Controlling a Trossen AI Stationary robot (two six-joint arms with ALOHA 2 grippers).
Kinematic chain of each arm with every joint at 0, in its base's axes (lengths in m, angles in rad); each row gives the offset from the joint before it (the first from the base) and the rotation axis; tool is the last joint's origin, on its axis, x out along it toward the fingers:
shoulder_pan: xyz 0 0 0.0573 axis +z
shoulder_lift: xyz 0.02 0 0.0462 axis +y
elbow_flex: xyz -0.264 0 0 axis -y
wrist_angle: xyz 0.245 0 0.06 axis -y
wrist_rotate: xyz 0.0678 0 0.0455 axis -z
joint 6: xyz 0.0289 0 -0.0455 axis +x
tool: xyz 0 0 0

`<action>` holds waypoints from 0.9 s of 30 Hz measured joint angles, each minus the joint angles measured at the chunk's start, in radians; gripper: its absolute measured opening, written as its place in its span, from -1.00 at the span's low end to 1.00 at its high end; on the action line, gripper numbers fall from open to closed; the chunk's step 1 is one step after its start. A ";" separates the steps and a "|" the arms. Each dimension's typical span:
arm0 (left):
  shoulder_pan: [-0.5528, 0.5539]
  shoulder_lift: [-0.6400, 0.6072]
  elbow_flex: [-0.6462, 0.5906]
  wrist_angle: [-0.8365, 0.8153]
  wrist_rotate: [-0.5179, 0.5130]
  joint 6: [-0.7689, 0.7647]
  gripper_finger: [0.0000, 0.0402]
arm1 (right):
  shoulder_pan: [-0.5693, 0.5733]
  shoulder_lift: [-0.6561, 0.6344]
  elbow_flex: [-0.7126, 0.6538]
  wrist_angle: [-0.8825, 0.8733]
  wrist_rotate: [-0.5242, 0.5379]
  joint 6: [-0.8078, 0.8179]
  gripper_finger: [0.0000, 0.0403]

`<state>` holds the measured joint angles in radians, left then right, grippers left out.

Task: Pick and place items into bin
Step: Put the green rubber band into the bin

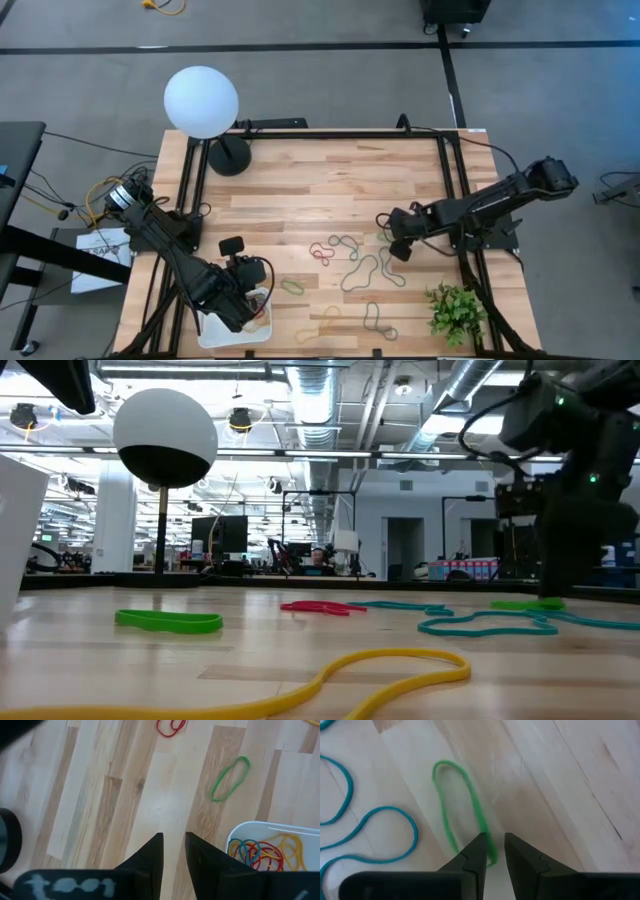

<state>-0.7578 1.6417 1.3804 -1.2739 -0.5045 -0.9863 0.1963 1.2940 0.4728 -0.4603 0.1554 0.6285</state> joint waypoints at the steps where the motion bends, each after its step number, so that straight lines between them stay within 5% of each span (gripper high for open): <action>1: 0.000 0.000 0.000 0.000 0.000 0.000 -0.65 | 0.000 0.015 0.002 0.001 0.003 0.000 -0.69; 18: 0.000 0.000 0.000 0.001 0.000 -0.002 -0.65 | 0.000 -0.022 0.022 0.034 -0.071 0.001 -0.67; 27: 0.000 0.000 0.000 0.001 0.000 -0.002 -0.65 | 0.002 0.065 0.029 0.030 -0.073 -0.001 -0.35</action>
<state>-0.7578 1.6417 1.3804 -1.2728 -0.5045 -0.9878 0.1979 1.3586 0.5014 -0.4303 0.0823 0.6277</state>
